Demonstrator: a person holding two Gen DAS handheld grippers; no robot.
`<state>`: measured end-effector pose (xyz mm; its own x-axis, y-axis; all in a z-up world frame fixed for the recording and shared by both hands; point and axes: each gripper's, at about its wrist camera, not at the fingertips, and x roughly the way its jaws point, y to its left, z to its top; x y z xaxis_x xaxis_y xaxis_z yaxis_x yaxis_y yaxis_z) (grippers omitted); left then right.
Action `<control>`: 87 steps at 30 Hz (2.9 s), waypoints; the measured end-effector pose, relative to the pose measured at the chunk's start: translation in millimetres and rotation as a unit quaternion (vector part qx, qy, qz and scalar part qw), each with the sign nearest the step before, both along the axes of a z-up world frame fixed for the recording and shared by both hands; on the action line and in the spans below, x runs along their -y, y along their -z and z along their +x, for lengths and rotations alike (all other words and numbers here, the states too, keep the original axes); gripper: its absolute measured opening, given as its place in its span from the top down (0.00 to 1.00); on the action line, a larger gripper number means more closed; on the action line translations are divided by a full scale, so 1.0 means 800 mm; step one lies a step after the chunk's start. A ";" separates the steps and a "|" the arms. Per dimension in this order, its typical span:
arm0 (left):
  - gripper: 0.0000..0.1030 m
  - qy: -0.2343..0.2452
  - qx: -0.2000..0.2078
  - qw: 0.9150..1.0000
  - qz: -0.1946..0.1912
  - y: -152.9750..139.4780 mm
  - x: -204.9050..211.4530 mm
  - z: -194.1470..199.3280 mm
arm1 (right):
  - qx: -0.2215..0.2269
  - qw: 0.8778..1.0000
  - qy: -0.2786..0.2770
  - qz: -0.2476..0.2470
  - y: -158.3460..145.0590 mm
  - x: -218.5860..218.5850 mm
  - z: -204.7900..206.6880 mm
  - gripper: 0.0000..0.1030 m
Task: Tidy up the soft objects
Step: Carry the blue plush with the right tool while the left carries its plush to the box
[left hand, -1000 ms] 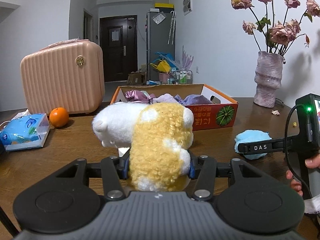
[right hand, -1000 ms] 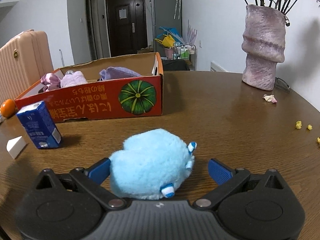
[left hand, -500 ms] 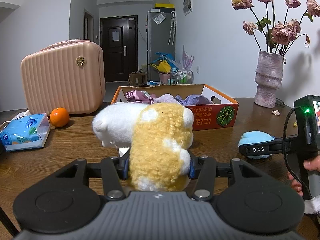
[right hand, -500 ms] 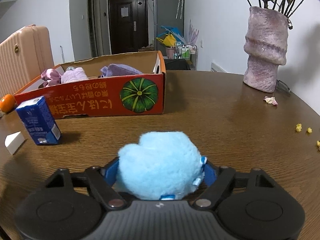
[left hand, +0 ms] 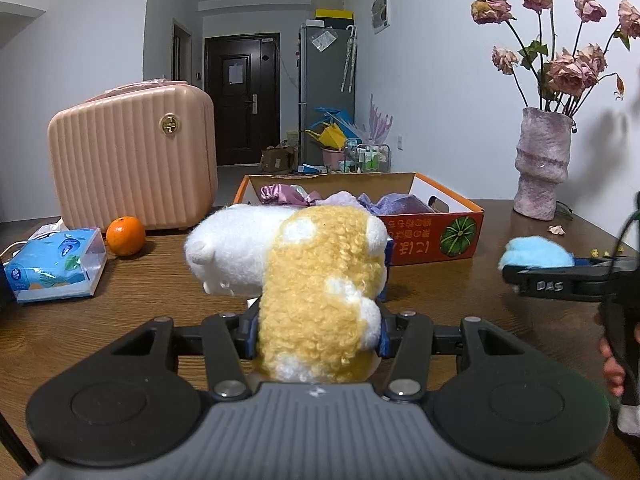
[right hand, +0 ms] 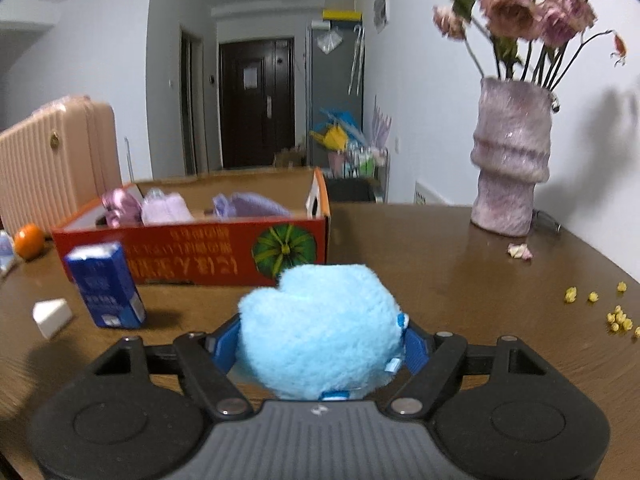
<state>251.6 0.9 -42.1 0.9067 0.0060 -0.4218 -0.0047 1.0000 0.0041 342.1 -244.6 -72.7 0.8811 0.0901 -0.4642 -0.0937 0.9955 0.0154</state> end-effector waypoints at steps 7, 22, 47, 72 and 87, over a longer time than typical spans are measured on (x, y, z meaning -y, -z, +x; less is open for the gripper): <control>0.51 -0.005 0.002 1.000 -0.002 -0.001 -0.007 -0.001 | 0.044 0.999 -0.022 0.017 -0.022 -0.006 -0.037 0.25; 0.51 -0.009 0.005 1.000 -0.002 -0.004 -0.012 0.002 | 0.092 0.994 -0.055 0.010 -0.041 -0.034 -0.078 0.25; 0.51 -0.051 0.047 0.997 -0.016 -0.039 -0.025 0.067 | 0.136 0.989 -0.059 0.012 -0.069 -0.065 -0.034 0.25; 0.51 -0.056 0.057 0.996 -0.028 -0.046 -0.024 0.172 | 0.148 0.988 -0.049 0.015 -0.074 -0.086 0.065 0.25; 0.51 -0.047 0.052 0.997 -0.017 -0.036 -0.008 0.247 | 0.137 0.990 -0.038 0.003 -0.058 -0.100 0.129 0.25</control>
